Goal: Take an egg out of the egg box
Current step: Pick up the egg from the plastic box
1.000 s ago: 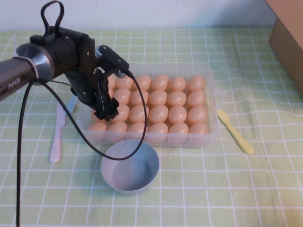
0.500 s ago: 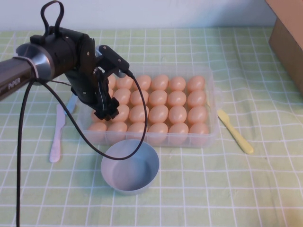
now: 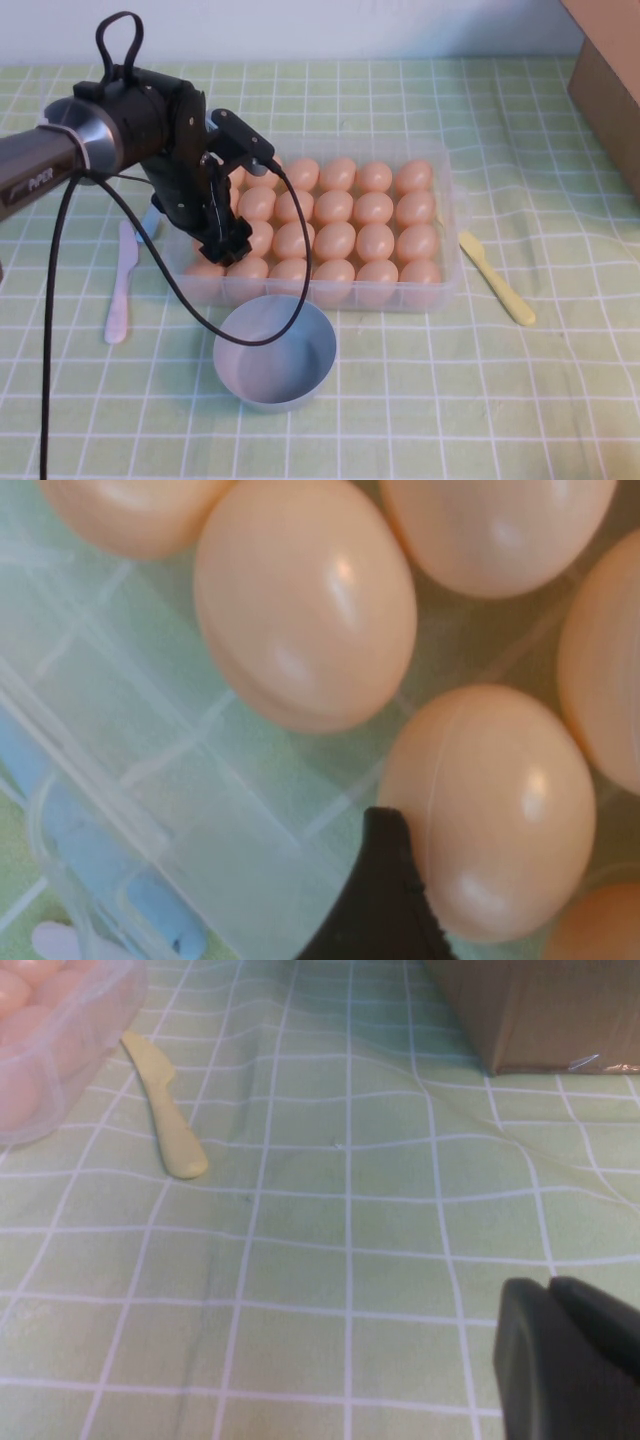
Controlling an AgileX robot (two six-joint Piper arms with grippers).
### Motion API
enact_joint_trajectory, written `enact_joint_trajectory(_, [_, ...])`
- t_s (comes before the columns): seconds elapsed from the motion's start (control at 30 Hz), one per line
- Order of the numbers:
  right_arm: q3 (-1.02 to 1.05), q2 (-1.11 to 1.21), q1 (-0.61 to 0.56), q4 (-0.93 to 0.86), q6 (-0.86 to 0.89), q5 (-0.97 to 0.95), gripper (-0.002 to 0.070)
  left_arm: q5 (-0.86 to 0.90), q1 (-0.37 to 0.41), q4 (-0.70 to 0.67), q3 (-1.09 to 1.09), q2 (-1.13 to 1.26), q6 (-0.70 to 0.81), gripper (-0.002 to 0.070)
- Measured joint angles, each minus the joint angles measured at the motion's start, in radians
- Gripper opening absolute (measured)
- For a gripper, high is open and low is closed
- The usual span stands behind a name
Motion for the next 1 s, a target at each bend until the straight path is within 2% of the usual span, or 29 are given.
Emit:
enact_joint_trajectory(0.73, [0.000, 0.000, 0.000, 0.000, 0.000, 0.000, -0.0017, -0.053, 0.000, 0.018, 0.000, 0.031, 0.000, 0.0499])
enact_joint_trajectory(1.0, [0.000, 0.000, 0.000, 0.000, 0.000, 0.000, -0.0017, -0.053, 0.000, 0.026, 0.000, 0.033, 0.000, 0.0377])
